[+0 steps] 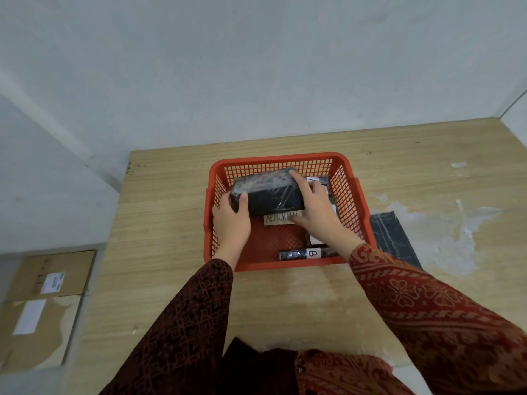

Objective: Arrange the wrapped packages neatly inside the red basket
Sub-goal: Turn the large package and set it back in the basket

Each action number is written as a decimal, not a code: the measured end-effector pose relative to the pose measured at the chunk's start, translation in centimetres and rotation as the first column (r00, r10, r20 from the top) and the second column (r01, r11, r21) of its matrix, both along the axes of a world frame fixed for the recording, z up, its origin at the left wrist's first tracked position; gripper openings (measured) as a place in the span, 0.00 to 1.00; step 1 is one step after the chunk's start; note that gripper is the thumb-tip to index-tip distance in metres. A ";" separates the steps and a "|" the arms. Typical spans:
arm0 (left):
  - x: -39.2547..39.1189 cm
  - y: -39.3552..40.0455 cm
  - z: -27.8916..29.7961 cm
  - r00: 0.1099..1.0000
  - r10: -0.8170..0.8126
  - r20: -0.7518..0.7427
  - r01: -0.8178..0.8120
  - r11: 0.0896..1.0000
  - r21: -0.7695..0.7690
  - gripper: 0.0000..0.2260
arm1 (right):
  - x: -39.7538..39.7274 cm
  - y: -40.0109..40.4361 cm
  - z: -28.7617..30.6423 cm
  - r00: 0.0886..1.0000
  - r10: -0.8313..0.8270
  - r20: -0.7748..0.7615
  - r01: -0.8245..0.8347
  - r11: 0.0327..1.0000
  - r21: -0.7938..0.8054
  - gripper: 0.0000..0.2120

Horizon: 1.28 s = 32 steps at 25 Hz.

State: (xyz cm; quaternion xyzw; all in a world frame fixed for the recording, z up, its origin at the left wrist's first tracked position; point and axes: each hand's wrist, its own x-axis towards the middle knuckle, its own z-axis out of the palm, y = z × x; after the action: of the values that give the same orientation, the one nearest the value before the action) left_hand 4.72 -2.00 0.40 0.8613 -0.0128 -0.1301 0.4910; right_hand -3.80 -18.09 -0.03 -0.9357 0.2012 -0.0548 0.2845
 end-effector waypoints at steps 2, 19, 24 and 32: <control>-0.2 -0.4 1.7 0.996 0.003 0.094 -0.004 1.000 0.007 0.20 | -0.1 -1.2 1.3 0.996 -0.002 0.088 0.005 0.999 -0.040 0.36; 0.7 1.5 -0.6 0.970 -0.046 -0.238 -0.111 0.788 -0.605 0.19 | -1.5 -0.4 0.1 0.979 0.071 -0.189 0.110 0.596 0.796 0.26; 1.4 0.6 -1.2 0.940 0.020 -0.341 -0.220 0.800 -0.558 0.19 | -0.5 -0.7 -0.5 0.984 -0.034 -0.174 0.153 0.656 0.739 0.22; 0.6 -1.2 -2.6 0.655 0.166 -0.737 -0.653 0.616 -0.441 0.19 | 2.8 -1.0 -0.9 0.964 -0.248 -0.095 0.254 0.760 0.598 0.28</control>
State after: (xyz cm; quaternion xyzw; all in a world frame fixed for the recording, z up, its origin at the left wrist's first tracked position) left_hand 5.35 -3.24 -2.16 0.4996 0.3183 -0.2719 0.7584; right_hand -0.98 -19.12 -0.97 -0.7601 0.3330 -0.0206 0.5577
